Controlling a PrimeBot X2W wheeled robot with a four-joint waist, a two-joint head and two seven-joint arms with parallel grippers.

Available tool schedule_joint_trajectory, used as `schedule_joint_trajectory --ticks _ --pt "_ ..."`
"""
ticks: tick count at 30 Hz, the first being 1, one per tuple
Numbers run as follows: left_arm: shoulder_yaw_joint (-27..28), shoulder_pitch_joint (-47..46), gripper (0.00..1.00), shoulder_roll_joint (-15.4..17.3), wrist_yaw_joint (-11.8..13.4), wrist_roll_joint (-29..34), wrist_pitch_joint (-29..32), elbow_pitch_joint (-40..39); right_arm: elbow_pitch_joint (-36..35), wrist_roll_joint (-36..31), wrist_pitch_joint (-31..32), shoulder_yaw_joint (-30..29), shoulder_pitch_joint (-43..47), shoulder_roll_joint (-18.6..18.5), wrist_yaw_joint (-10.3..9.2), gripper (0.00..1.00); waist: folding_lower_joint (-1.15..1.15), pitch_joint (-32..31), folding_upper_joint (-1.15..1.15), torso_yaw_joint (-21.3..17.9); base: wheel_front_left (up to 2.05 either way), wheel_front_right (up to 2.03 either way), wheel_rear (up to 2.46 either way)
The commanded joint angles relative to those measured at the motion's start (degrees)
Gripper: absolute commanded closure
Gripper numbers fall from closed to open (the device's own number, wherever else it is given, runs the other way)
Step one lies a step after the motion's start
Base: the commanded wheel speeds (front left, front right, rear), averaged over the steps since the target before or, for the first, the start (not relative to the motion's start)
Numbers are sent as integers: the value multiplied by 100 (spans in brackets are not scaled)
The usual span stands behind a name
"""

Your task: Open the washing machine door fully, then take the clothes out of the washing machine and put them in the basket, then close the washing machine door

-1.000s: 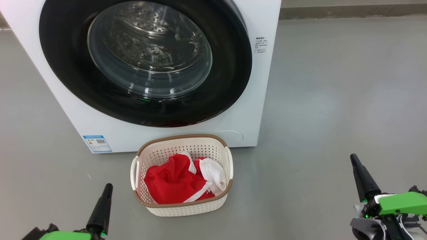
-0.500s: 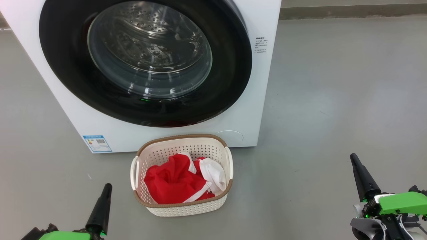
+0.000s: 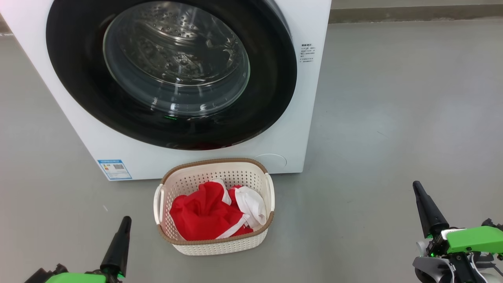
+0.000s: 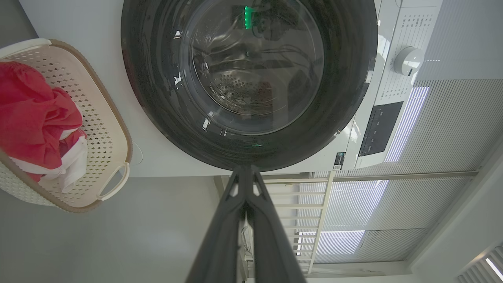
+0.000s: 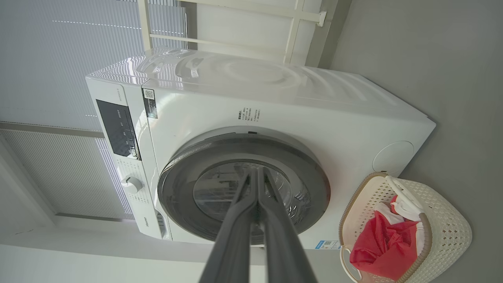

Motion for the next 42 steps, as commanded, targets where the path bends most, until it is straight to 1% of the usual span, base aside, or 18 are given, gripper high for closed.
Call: schedule_joint_trajectory --ticks 1,42 --pt "212 -242 100 68 -56 -7 35 -116 -140 15 45 83 -235 -63 2 100 0 0 0 0 0 0 0" --pt "251 -244 100 39 -54 27 67 -115 -134 -27 84 34 -238 -27 2 100 0 0 0 0 0 0 0"
